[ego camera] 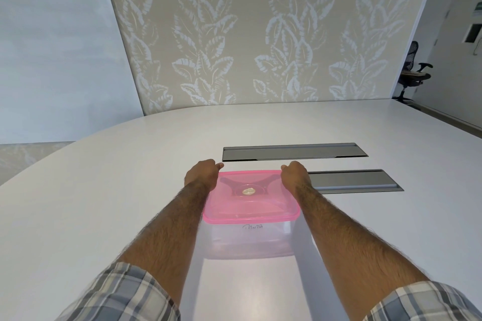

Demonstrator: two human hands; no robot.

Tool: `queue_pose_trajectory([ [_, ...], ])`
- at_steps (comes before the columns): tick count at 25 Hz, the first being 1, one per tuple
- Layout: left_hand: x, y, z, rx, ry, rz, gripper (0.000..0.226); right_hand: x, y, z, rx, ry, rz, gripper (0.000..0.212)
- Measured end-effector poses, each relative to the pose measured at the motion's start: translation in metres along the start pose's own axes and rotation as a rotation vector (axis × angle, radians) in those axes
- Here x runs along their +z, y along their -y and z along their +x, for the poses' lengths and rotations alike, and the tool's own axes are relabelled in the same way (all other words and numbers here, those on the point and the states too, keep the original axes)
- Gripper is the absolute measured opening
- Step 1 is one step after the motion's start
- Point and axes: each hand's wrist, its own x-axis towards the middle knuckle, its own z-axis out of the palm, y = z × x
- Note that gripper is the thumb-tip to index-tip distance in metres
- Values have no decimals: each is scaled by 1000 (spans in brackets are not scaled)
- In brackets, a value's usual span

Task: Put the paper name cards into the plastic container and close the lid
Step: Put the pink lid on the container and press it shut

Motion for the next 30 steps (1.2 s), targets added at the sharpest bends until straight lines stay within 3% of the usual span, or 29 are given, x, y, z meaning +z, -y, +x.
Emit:
queue_pose_trajectory([
  [5, 3, -10, -5, 84, -21, 12, 63, 4, 2, -3, -34, -42, -85, 29],
  [17, 8, -8, -5, 123, -20, 66, 55, 9, 6, -1, -29, -59, -171, 45],
  [21, 9, -9, -3, 97, 82, 30, 59, 10, 5, -1, -27, -56, -164, 45],
  [27, -1, -23, -26, 180, -200, 145, 32, 10, 4, -4, -46, -58, -178, 44],
  [30, 3, -29, -46, 167, -58, 44, 44, 7, 5, -6, -42, -48, -164, 45],
])
